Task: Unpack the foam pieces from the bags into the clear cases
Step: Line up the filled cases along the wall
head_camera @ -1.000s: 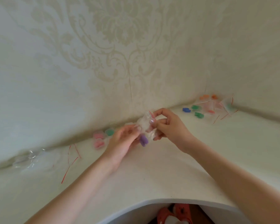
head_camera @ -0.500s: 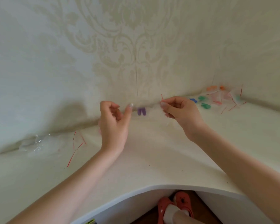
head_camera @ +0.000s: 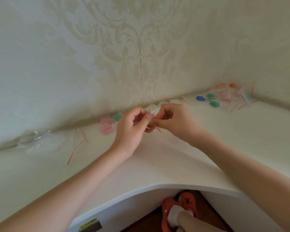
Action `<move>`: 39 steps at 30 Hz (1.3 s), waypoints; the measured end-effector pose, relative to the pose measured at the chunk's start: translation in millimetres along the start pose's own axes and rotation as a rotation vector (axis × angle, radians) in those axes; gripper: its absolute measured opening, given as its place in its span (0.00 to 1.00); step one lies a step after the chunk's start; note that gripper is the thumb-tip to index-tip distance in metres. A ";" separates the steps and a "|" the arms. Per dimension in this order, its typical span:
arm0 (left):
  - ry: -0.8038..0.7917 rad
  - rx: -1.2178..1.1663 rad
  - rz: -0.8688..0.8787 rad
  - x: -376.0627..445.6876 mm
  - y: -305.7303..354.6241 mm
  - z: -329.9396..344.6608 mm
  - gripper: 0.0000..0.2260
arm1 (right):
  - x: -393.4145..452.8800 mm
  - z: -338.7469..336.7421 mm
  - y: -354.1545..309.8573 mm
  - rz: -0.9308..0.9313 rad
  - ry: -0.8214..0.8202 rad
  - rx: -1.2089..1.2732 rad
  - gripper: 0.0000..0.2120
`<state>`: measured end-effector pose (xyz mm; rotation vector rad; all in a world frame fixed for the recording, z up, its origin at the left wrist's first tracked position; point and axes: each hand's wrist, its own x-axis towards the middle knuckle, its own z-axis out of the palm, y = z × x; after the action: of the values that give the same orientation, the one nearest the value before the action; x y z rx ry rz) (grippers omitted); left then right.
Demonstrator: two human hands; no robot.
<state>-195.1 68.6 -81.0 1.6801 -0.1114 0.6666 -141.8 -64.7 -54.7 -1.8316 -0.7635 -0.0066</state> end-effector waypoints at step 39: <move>0.168 0.756 0.420 -5.0 6.7 -5.4 0.12 | -3.5 21.0 6.7 -0.501 0.233 -0.786 0.09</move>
<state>-204.0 70.6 -77.1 2.3375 -0.0988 1.2734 -148.5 -50.0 -70.1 -2.2421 -1.1282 -0.9434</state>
